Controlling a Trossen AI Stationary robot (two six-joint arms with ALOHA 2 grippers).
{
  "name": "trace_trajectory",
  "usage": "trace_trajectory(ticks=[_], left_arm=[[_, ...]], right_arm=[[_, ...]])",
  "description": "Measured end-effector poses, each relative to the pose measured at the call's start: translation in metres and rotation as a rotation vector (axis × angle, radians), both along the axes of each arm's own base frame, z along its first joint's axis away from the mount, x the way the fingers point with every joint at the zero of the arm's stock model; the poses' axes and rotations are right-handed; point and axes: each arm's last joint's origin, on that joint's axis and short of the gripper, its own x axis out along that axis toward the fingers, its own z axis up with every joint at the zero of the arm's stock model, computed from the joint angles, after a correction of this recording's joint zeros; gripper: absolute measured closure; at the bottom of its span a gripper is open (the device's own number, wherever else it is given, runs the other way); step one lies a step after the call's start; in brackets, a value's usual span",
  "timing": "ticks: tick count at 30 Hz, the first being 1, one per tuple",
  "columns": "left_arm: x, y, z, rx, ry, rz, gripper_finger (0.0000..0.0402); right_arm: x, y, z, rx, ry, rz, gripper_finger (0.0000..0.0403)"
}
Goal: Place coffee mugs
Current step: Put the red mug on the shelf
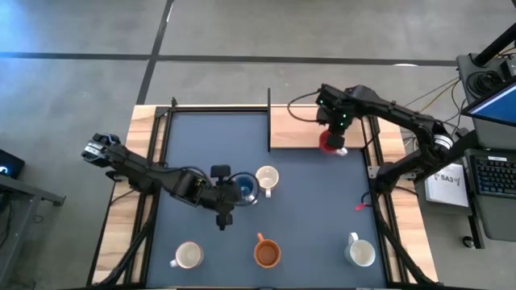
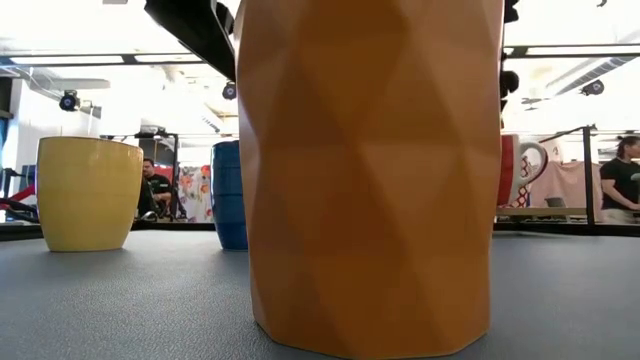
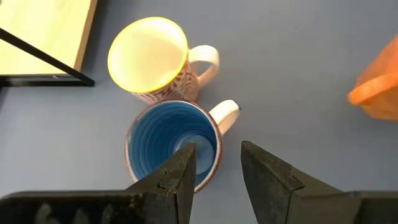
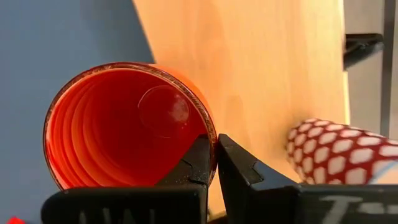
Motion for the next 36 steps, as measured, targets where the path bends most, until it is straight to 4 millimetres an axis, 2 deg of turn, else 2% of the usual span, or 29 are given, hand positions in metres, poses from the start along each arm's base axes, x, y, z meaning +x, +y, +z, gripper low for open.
trace_trajectory(ticks=[7, 18, 36], left_arm=[[0.002, 0.007, 0.000, 0.018, 0.007, -0.001, 0.0292], [0.003, 0.010, 0.000, 0.019, 0.008, 0.007, 0.0292], [0.003, 0.010, 0.000, 0.017, 0.008, 0.006, 0.0292]], right_arm=[[-0.015, -0.019, 0.001, -0.021, -0.004, -0.003, 0.0393], [-0.025, -0.045, -0.005, -0.041, -0.030, -0.085, 0.0383], [-0.026, -0.049, -0.005, -0.055, -0.036, -0.122, 0.0375]])
